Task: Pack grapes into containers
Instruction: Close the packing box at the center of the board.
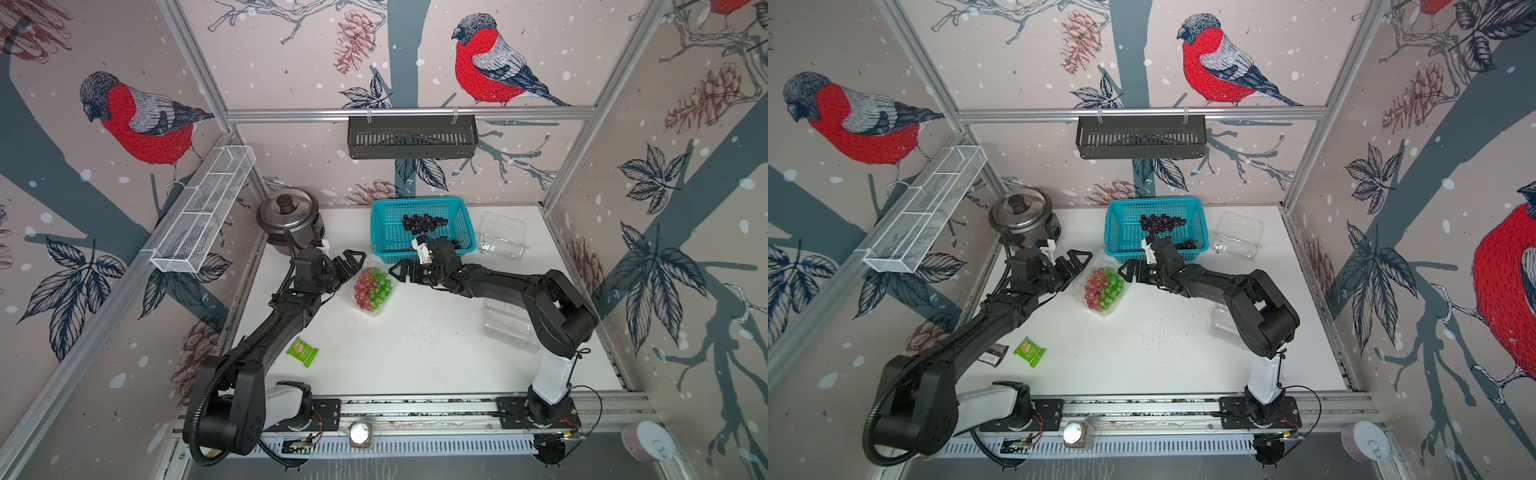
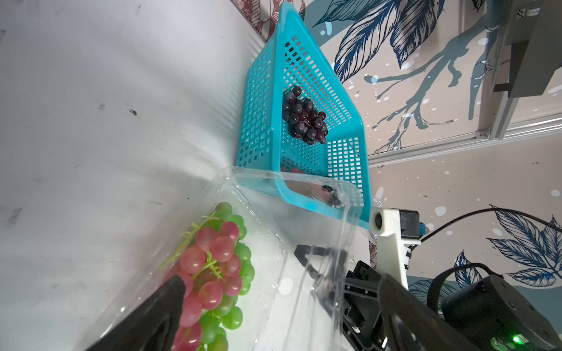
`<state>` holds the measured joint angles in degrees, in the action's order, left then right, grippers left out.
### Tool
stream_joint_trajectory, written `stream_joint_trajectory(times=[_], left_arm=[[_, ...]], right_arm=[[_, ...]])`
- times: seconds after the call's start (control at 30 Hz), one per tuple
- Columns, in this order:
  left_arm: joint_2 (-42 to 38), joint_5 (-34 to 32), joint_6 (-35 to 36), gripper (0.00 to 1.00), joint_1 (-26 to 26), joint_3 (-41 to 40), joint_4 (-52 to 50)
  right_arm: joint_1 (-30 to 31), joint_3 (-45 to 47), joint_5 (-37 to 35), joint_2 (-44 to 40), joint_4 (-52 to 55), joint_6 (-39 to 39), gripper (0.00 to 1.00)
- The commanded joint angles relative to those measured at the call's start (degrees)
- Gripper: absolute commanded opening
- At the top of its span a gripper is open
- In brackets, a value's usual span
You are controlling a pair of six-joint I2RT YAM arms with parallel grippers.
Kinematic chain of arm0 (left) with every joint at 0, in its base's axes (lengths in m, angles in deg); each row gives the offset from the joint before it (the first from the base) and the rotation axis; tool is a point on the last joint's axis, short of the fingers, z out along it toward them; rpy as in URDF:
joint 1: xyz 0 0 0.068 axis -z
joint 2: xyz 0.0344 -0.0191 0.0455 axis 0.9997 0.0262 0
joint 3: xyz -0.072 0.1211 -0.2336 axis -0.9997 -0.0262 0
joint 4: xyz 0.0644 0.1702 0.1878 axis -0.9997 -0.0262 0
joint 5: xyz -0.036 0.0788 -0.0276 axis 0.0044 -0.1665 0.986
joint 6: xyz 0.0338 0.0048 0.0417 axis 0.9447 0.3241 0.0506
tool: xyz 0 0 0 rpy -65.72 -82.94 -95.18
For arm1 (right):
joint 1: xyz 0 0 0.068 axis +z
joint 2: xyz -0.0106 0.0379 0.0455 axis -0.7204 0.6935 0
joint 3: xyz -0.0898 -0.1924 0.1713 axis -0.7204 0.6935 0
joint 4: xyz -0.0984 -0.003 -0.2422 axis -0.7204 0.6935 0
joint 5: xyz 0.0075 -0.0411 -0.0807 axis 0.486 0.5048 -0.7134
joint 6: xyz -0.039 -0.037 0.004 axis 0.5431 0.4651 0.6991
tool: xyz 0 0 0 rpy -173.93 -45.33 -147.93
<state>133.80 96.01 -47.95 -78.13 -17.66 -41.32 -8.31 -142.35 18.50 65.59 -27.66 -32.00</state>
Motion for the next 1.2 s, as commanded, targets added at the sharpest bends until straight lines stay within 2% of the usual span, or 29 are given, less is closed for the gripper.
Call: stream_joint_trajectory(times=[0.0,0.23,0.43,0.87,1.17], left_arm=[[1.1,-1.5,-0.3,0.98,1.2,1.1,0.9],[4.7,-3.1,-0.9,0.98,5.4,2.7,2.1],[7.4,-4.3,-1.9,0.98,8.6,2.9,3.6],[8.2,-4.8,-3.1,0.98,10.0,0.8,5.1],[6.8,-4.7,-3.8,0.98,10.0,-0.8,5.1]], right_arm=[[-0.6,0.9,0.9,-1.5,-2.4,-0.4,1.0],[-3.3,3.8,2.9,-4.2,-3.6,-0.7,1.0],[-3.7,3.1,3.9,-2.9,-4.0,0.1,1.0],[-1.8,-2.6,5.6,3.7,-4.6,2.3,0.99],[-0.3,-5.8,5.5,8.7,-6.5,3.1,0.83]])
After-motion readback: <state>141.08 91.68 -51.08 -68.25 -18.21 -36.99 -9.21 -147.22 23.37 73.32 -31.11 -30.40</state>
